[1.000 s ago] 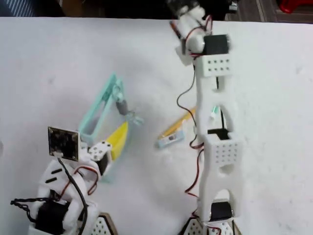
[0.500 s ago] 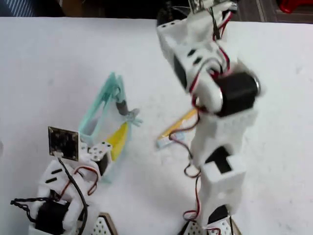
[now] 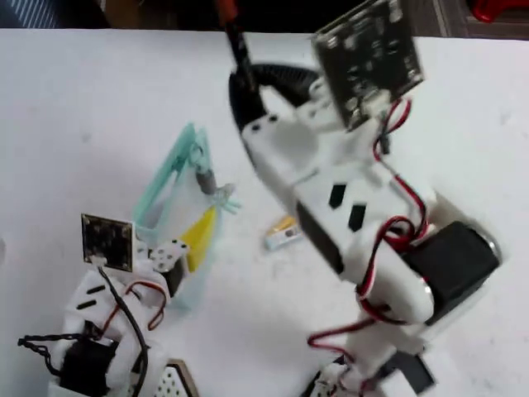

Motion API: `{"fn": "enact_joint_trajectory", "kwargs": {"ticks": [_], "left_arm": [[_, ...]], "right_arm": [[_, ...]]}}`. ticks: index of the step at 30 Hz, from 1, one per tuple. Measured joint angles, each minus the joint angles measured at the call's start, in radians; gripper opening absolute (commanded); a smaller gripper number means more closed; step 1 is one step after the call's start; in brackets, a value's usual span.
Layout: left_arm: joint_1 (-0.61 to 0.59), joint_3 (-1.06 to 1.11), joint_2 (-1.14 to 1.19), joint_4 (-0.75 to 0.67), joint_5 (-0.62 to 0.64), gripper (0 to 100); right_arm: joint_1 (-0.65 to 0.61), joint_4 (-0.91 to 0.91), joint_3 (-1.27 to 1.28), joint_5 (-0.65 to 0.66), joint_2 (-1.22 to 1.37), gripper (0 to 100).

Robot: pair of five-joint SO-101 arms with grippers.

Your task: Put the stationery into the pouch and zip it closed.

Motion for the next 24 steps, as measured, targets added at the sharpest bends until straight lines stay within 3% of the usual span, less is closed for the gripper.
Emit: {"fn": "enact_joint_trajectory", "kwargs": {"ticks": [5, 18, 24], "left_arm": [[0.000, 0.000, 0.000, 0.000, 0.000, 26], [0.077, 0.000, 0.000, 0.000, 0.000, 26], [0.080, 0.000, 0.000, 0.000, 0.000, 26]], "right_arm": [[-0.074, -0.058, 0.324, 0.000, -0.138, 1.7], [-0.215, -0.799, 0.950, -0.003, -0.344, 1.7], [-0.264, -0.980, 1.237, -0.003, -0.477, 1.7]]}}
